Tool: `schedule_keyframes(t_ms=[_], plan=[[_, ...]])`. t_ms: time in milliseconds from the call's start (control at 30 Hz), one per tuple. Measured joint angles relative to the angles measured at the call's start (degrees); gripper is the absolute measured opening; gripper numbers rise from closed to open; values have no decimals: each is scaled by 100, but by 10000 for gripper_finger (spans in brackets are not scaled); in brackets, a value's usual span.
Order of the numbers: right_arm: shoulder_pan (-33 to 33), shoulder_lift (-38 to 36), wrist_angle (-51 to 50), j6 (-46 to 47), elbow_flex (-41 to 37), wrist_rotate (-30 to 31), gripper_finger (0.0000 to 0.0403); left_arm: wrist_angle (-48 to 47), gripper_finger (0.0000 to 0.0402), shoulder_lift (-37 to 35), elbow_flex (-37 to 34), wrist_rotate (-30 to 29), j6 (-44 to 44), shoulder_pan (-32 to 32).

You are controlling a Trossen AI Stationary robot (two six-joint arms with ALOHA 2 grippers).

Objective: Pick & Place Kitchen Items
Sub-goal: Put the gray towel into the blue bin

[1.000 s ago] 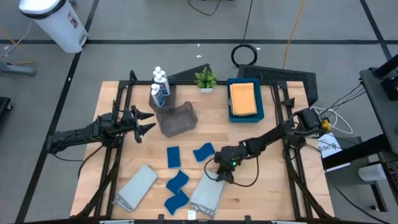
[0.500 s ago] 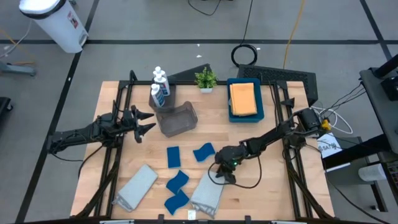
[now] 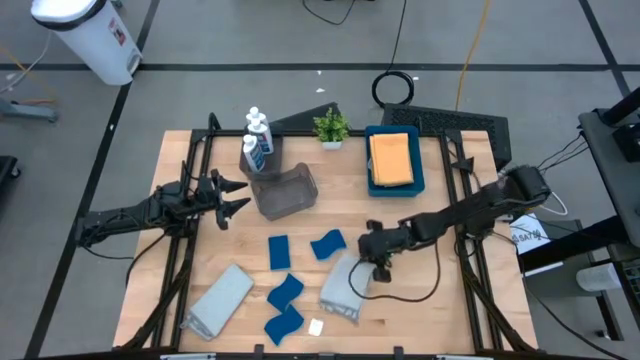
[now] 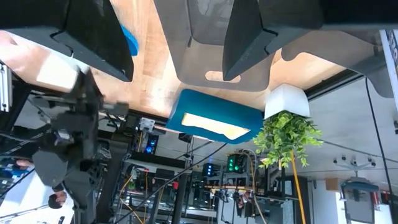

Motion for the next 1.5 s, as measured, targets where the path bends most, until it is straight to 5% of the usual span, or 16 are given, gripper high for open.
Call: schedule_keyframes(t_ms=[267,600,1000,1500], plan=[[198,-963,-1084,-587,0,1237,0,0,251,0,0,0,1,-2],[217,-1450,-1923,-1352,11,1854,0,0,251,0,-1,0,1,0],[276,-1471,-1978,-1866,11,2936,0,0,251,0,0,0,1,-2],[1116,-2056,-1374,-2668,20,3714,0,0,251,0,1,0,0,-2]])
